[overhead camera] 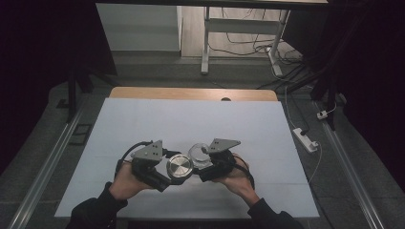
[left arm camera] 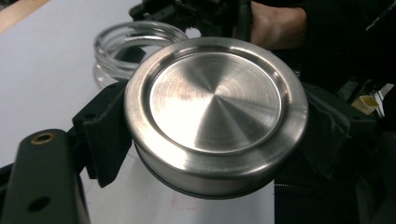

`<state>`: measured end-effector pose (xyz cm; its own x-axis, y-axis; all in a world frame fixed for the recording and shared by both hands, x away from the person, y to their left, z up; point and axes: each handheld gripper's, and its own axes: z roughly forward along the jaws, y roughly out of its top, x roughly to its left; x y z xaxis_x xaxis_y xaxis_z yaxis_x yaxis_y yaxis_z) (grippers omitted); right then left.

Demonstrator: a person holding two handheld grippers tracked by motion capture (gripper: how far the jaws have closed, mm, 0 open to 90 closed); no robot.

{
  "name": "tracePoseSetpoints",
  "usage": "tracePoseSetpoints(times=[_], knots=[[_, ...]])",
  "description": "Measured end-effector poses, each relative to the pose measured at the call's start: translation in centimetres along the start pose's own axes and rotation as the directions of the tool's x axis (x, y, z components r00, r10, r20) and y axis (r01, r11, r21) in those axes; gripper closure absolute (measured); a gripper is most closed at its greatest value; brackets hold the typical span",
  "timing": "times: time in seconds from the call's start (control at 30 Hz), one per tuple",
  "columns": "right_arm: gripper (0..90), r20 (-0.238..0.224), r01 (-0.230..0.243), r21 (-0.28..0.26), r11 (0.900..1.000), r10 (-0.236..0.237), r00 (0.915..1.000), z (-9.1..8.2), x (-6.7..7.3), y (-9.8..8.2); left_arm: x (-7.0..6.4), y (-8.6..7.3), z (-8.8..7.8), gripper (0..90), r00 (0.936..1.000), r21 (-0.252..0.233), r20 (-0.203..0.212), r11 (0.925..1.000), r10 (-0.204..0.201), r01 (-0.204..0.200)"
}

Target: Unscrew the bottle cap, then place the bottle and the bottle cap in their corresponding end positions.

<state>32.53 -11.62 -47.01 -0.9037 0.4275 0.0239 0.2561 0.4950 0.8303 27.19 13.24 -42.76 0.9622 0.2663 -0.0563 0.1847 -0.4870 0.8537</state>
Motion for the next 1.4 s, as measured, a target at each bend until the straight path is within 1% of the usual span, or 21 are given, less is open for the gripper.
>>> tracePoseSetpoints(times=[0.17, 0.33, 0.57, 0.83, 1.0, 1.1, 1.13, 1.3, 1.4], knots=[[14.9, 0.01, -0.006, -0.004, 1.0, 0.006, 0.9999, -0.2, -0.3, 0.1, -0.5, -0.2, 0.3, 19.2, 1.0, -0.005, 0.006, 1.0, 0.002, -0.002], [14.9, 0.019, -0.014, -0.011, 1.0, 0.015, 0.9997, -0.3, -0.7, 0.3, -1.2, -0.5, 0.7, 19.2, 0.9999, 0.004, 0.009, 0.9999, 0.01, -0.01], [14.9, 0.034, -0.026, -0.018, 1.0, 0.027, 0.9991, -0.2, -1.2, 0.6, -1.7, -1.0, 1.4, 19.2, 0.9999, 0.01, 0.015, 0.9999, 0.004, -0.004], [14.9, 0.055, -0.029, -0.015, 0.999, 0.03, 0.998, 0.2, -1.8, 0.9, -2.0, -1.4, 2.3, 19.2, 0.9997, 0.018, 0.021, 0.9998, 0.008, -0.008], [14.9, 0.061, -0.036, -0.017, 0.999, 0.037, 0.9975, 0.5, -2.2, 1.1, -2.0, -1.6, 2.7, 19.2, 0.9997, 0.029, 0.014, 0.9994, 0.019, -0.019], [14.9, 0.065, -0.036, -0.015, 0.999, 0.037, 0.9972, 0.6, -2.3, 1.1, -2.1, -1.7, 2.9, 19.2, 0.9998, 0.027, 0.013, 0.9995, 0.017, -0.018], [14.9, 0.068, -0.037, -0.014, 0.999, 0.038, 0.997, 0.7, -2.5, 1.2, -2.0, -1.8, 3.1, 19.2, 0.9996, 0.032, 0.015, 0.9992, 0.023, -0.024], [14.9, 0.076, -0.042, -0.012, 0.999, 0.042, 0.9962, 1.1, -2.9, 1.4, -2.0, -2.0, 3.5, 19.2, 0.9995, 0.043, 0.011, 0.9986, 0.03, -0.03], [14.9, 0.083, -0.042, -0.01, 0.999, 0.043, 0.9957, 1.4, -3.2, 1.5, -2.0, -2.2, 3.8, 19.2, 0.9995, 0.047, 0.001, 0.9984, 0.031, -0.031]])
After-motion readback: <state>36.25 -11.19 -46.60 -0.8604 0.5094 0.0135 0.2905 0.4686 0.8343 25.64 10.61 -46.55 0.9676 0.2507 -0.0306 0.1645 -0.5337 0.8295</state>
